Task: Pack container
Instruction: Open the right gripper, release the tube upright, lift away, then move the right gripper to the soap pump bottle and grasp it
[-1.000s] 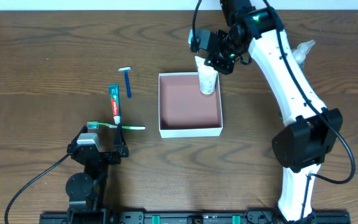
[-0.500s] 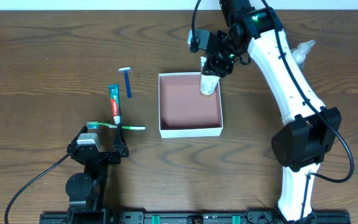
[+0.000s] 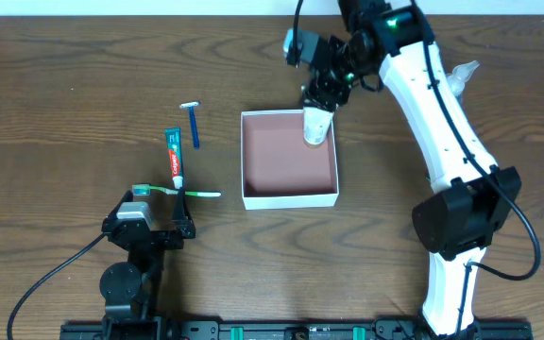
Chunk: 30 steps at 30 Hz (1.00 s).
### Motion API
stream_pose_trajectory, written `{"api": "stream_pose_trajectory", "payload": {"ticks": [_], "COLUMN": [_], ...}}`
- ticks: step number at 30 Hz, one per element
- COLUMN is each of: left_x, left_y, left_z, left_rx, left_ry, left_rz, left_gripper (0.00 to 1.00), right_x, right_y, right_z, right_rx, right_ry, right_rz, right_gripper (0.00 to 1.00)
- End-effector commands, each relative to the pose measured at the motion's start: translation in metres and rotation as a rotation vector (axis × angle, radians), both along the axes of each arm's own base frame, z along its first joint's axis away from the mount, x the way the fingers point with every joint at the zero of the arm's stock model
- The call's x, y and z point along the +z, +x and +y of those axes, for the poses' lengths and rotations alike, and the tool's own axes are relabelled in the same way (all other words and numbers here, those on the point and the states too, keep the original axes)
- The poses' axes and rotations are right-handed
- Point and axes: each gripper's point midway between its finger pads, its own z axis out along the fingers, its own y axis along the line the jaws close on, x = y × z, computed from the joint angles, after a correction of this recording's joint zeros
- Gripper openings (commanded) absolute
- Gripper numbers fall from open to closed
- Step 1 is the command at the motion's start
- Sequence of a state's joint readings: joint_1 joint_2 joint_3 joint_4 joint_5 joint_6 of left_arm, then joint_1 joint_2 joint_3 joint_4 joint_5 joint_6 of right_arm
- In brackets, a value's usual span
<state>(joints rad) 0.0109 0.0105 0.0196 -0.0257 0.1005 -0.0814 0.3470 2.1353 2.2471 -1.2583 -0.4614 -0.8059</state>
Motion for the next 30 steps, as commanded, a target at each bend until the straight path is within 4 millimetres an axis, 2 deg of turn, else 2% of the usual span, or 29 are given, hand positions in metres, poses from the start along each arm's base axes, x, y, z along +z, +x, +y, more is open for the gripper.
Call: {"api": "stream_pose_trajectory", "payload": {"ticks": [1, 3, 6, 8, 11, 14, 16, 19, 23, 30], "left_x": [-0.015, -0.015, -0.015, -0.015, -0.015, -0.015, -0.015, -0.015, -0.016, -0.016], "left_y": [-0.001, -0.001, -0.001, -0.001, -0.001, -0.001, -0.001, -0.001, -0.001, -0.001], "left_z": [-0.003, -0.003, -0.003, -0.003, -0.003, -0.003, -0.003, -0.003, -0.003, -0.003], "left_rx": [-0.015, -0.014, -0.014, -0.014, -0.014, -0.014, -0.014, -0.014, -0.014, -0.014], "left_ry": [-0.007, -0.007, -0.007, -0.007, -0.007, -0.007, -0.007, -0.007, -0.007, -0.007], "left_rz": [0.047, 0.047, 0.047, 0.047, 0.047, 0.047, 0.047, 0.047, 0.048, 0.048], "left_gripper": [0.98, 0.98, 0.98, 0.98, 0.98, 0.98, 0.98, 0.98, 0.98, 0.98], "right_x": [0.054, 0.07, 0.095, 0.104, 0.107, 0.099, 0.089, 0.076, 0.057, 0.017], "right_y": [-0.004, 0.0, 0.015, 0.027, 0.045, 0.055, 0.054, 0.049, 0.04, 0.032], "right_z": [0.01, 0.009, -0.012, -0.035, -0.082, -0.139, -0.187, -0.23, -0.269, -0.308], "right_rx": [-0.049, -0.1, -0.31, -0.485, -0.78, -1.086, -1.329, -1.495, -1.608, -1.695], "right_ry": [0.129, 0.152, 0.17, 0.171, 0.16, 0.144, 0.125, 0.119, 0.09, 0.024], "right_rz": [-0.037, -0.048, -0.057, -0.049, -0.028, 0.014, 0.05, 0.11, 0.177, 0.254], "right_gripper": [0.73, 0.75, 0.73, 0.71, 0.74, 0.73, 0.69, 0.73, 0.88, 0.86]}}
